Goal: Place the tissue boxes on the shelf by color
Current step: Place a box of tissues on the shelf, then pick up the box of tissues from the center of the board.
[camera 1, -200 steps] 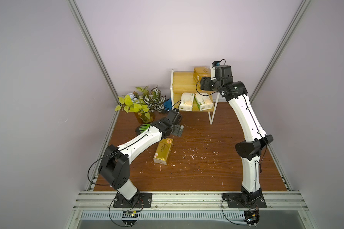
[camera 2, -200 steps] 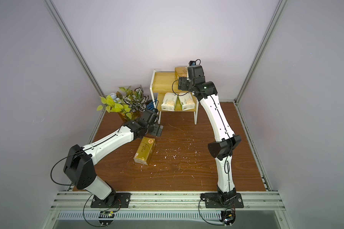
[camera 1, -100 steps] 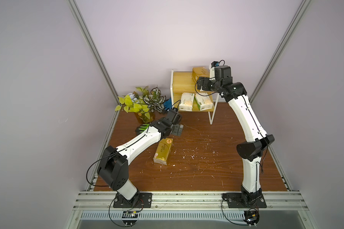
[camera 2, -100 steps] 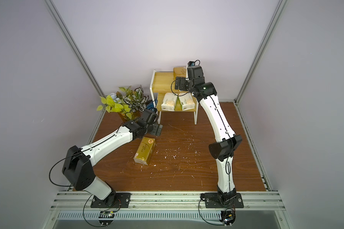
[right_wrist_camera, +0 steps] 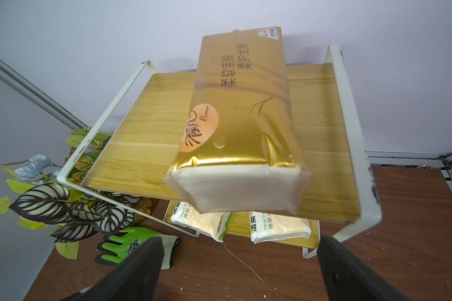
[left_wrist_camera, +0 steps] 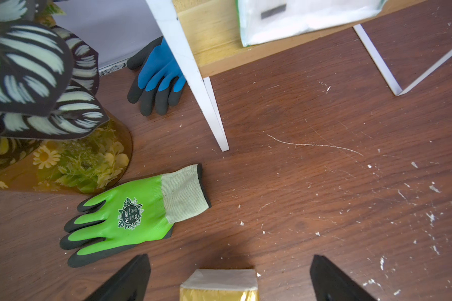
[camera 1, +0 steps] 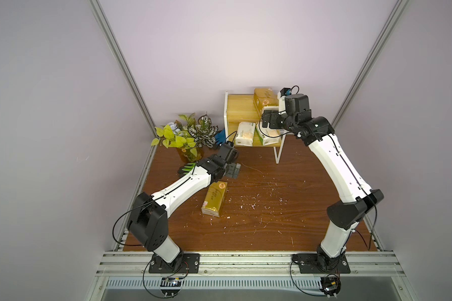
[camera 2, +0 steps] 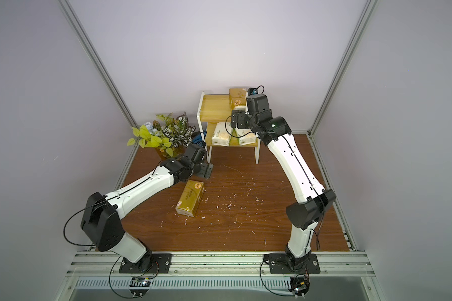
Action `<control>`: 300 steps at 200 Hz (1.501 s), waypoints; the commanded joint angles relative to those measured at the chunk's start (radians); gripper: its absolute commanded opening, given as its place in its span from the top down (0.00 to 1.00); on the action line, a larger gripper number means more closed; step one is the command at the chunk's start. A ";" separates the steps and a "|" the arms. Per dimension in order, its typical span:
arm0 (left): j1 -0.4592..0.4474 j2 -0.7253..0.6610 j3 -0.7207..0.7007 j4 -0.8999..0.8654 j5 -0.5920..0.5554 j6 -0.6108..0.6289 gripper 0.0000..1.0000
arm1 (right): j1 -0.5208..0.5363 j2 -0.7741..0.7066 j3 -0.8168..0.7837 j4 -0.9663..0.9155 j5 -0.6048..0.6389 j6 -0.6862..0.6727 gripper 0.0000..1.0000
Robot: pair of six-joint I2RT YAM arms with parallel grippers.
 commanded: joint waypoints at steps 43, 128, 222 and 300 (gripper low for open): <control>0.011 -0.187 -0.210 -0.194 0.118 -0.083 0.00 | -0.002 -0.283 -0.445 0.252 0.068 0.071 0.01; -0.016 -0.290 -0.380 -0.246 0.290 -0.264 0.00 | -0.002 -0.262 -0.505 0.280 0.027 0.049 0.00; -0.038 -0.274 -0.451 -0.254 0.212 -0.281 0.00 | -0.002 -0.294 -0.580 0.320 -0.008 0.066 0.00; -0.079 -0.285 -0.291 -0.311 0.048 -0.268 0.00 | -0.002 -0.312 -0.640 0.350 -0.041 0.074 0.00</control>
